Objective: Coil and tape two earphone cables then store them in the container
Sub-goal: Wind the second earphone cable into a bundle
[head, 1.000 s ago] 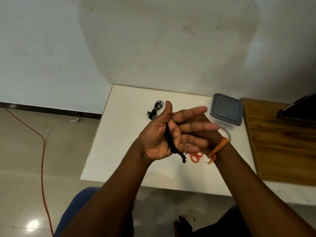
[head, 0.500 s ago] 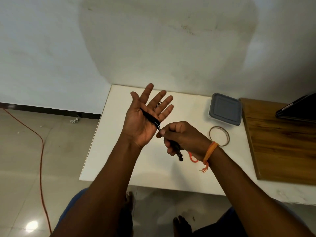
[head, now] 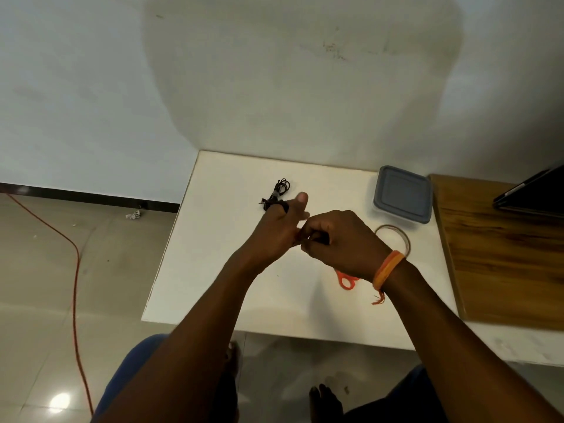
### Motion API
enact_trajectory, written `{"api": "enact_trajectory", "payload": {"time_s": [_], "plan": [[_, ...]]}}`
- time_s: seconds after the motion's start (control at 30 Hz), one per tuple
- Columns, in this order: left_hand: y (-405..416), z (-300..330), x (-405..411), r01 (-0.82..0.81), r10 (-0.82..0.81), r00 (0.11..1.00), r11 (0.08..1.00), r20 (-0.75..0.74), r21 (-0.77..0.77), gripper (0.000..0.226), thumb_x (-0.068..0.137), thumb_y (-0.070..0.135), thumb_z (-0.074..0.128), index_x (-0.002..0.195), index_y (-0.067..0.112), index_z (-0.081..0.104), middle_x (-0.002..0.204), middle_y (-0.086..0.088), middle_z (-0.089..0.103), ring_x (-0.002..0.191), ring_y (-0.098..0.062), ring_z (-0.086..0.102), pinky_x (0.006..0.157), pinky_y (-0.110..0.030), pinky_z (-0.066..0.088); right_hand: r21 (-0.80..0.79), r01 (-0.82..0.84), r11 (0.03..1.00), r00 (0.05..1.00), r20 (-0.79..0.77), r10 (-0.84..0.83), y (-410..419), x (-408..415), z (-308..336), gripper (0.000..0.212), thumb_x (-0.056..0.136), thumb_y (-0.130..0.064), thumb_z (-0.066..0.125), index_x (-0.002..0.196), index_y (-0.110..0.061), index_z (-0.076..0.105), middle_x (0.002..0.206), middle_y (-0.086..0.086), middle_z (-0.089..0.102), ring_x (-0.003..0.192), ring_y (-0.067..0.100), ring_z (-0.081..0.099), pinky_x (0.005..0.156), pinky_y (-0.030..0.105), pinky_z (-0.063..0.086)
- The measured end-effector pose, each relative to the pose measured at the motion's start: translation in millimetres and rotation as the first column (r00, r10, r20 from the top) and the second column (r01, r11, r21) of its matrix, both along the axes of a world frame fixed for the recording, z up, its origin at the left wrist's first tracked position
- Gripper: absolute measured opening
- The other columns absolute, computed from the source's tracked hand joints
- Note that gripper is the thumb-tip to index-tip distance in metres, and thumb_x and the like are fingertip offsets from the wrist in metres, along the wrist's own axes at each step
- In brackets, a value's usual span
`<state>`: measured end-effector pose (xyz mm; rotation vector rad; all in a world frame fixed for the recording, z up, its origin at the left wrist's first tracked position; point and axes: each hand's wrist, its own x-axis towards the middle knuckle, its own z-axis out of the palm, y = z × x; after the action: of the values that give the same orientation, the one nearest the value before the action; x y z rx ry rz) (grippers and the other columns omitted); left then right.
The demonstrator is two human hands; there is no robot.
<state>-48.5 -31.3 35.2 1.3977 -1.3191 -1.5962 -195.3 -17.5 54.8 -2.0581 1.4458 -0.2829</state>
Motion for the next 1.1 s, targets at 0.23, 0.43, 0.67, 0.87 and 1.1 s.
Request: {"api": "enact_trajectory", "payload": {"time_s": [0.23, 0.43, 0.67, 0.87, 1.1], "plan": [[5.1, -0.9, 3.1, 0.255, -0.265, 0.964, 0.94, 0.015, 0.228, 0.084, 0.089, 0.073, 0.013, 0.11, 0.013, 0.067, 0.103, -0.011, 0.072, 0.064, -0.027, 0.071, 0.06, -0.033, 0.058, -0.436, -0.14, 0.889, 0.977, -0.209, 0.051, 1.5, -1.1, 8.8, 0.004, 0.077, -0.026, 0.07, 0.077, -0.026, 0.073, 0.073, -0.005, 0.068, 0.091, 0.029, 0.06, 0.082, 0.049, 0.04], [1.7, 8.4, 6.0, 0.448, -0.332, 0.887, 0.787, -0.32, 0.425, 0.115, 0.071, 0.089, -0.001, 0.116, -0.002, 0.054, 0.104, -0.026, 0.07, 0.032, -0.007, 0.017, 0.04, -0.019, 0.014, -0.403, -0.064, 0.913, 0.991, 0.08, 0.105, -4.1, -5.4, 8.3, 0.01, 0.079, -0.025, 0.068, 0.084, -0.026, 0.076, 0.074, -0.009, 0.07, 0.081, 0.017, 0.06, 0.072, 0.042, 0.048], [-1.0, 9.1, 18.7, 0.625, -0.423, 0.773, 0.637, -0.473, 0.451, 0.121, 0.057, 0.092, 0.007, 0.088, -0.006, 0.069, 0.074, -0.021, 0.071, 0.023, -0.001, 0.018, 0.032, -0.009, 0.017, -0.232, -0.03, 0.972, 0.938, 0.329, 0.108, -3.1, -5.0, 3.1, 0.02, 0.083, -0.01, 0.071, 0.103, -0.01, 0.075, 0.102, 0.002, 0.07, 0.095, 0.01, 0.065, 0.083, 0.024, 0.051], [1.0, 5.1, 22.5, 0.697, -0.486, 0.715, 0.543, -0.502, 0.468, 0.119, 0.054, 0.093, 0.005, 0.077, -0.005, 0.069, 0.06, -0.018, 0.066, 0.022, -0.001, 0.023, 0.033, -0.008, 0.02, 0.074, -0.211, 0.975, 0.936, 0.302, 0.18, -2.4, -8.4, 7.7, 0.02, 0.093, -0.012, 0.061, 0.109, -0.011, 0.073, 0.102, 0.002, 0.071, 0.091, 0.007, 0.064, 0.081, 0.017, 0.05], [-0.9, 0.2, 20.3, 0.726, -0.429, 0.682, 0.5, -0.593, 0.472, 0.117, 0.056, 0.094, 0.006, 0.068, -0.004, 0.069, 0.053, -0.016, 0.064, 0.02, -0.002, 0.027, 0.031, -0.006, 0.027, 0.052, -0.064, 0.997, 0.919, 0.392, 0.039, -1.2, -8.1, 12.6, 0.012, 0.08, -0.005, 0.075, 0.092, -0.008, 0.077, 0.073, -0.001, 0.067, 0.06, 0.006, 0.065, 0.059, 0.015, 0.051]]}}
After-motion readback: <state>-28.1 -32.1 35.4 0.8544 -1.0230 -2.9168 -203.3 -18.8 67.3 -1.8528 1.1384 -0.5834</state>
